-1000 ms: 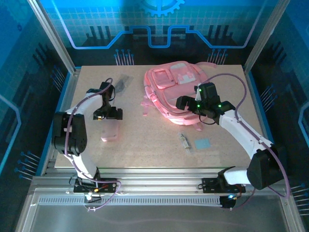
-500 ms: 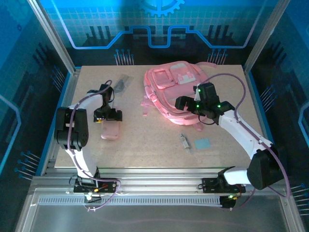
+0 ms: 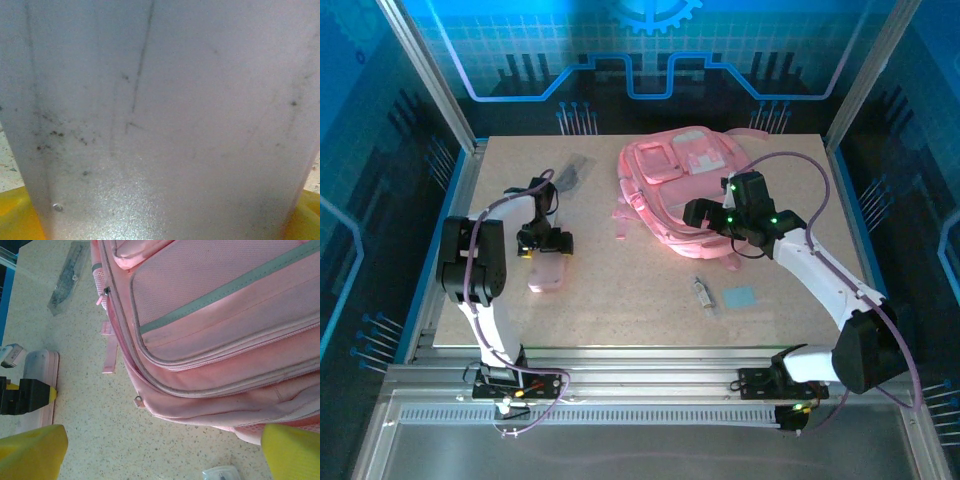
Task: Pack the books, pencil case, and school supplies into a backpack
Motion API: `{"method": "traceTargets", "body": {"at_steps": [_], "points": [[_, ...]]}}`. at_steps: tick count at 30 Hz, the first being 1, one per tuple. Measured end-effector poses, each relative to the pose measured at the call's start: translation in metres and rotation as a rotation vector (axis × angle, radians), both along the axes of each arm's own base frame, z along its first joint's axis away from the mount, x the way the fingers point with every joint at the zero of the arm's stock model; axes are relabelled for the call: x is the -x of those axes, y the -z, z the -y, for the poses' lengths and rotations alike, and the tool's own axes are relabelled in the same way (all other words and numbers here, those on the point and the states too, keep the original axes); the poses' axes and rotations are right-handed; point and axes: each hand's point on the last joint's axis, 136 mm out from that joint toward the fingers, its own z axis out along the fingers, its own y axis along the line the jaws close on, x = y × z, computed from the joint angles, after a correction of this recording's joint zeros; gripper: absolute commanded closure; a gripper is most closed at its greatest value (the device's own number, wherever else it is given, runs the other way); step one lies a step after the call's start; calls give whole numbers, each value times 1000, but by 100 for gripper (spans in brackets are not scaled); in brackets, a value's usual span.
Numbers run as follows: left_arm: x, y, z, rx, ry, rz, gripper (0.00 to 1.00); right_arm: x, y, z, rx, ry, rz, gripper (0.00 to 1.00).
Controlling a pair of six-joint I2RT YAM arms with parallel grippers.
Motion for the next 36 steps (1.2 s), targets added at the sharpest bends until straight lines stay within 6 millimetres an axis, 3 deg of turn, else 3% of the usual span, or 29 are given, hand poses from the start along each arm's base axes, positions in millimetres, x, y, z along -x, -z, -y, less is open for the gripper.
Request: {"method": "traceTargets", "body": {"at_steps": [5,8,13,16,19,21,28,34,36], "points": [[0,-3,4,26,-17,4,24,1,-2,-1,-6,-6,2,0],[-3,-19,15,95,-68,44,24,3,-6,-7,-33,-38,10,0],[-34,-85,47,279,-184,267,26,7,-21,-29,-101,-140,57,0],[-56,-129,77,421,-248,426,26,16,-26,-49,-145,-225,90,1],[-67,-156,106,551,-302,524,27,27,-27,-68,-185,-302,118,1],[-68,-164,126,631,-339,558,28,34,-28,-81,-202,-352,139,1],[-54,-162,184,801,-469,532,27,47,-38,-133,-230,-513,253,1],[-48,-184,206,914,-525,540,27,41,-20,-148,-184,-532,271,3],[-48,-190,207,933,-537,547,27,36,-14,-146,-157,-515,275,10]]}}
